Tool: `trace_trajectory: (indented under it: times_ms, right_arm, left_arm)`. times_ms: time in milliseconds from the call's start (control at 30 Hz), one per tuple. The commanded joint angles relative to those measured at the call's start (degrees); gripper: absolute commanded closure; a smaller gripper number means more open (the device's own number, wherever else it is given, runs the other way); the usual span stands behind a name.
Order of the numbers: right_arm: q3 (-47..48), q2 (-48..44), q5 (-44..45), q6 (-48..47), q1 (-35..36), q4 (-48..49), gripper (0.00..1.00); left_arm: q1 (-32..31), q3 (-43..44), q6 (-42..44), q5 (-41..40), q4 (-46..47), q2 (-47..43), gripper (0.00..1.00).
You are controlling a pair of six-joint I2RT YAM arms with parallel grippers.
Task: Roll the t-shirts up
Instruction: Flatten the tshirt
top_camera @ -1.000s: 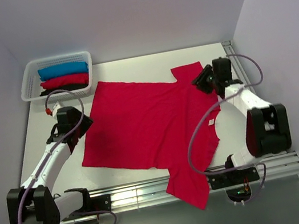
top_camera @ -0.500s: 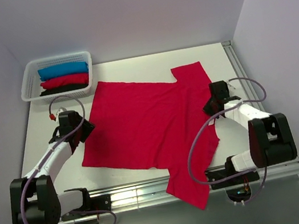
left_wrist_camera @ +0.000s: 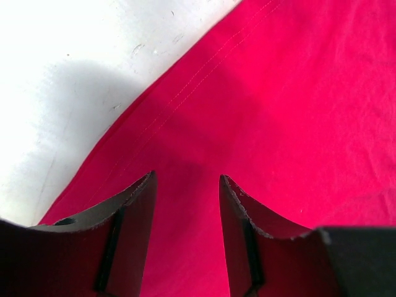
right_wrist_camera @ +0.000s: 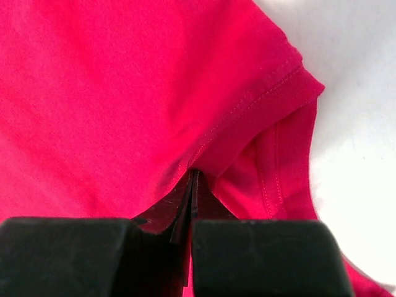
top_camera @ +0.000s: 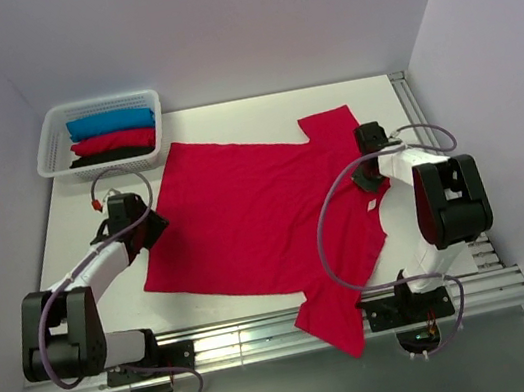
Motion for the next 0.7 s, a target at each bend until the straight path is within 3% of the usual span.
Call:
trace_trajectory:
  times_ms: [0, 200, 667]
  right_arm:
    - [4.7, 4.0, 3.6, 1.7, -1.4, -2.2, 1.0]
    - [13.0, 11.0, 5.1, 1.4, -3.4, -6.0, 1.0]
    - [28.0, 19.7, -8.6, -5.4, -7.7, -1.0, 0.99]
  left_arm:
    - [0.2, 0.0, -1.0, 1.2, 3.5, 2.0, 0.5]
    - [0.2, 1.8, -2.3, 1.9, 5.0, 9.3, 0.52]
    - [-3.3, 10.4, -3.6, -2.3, 5.1, 18.9, 0.53]
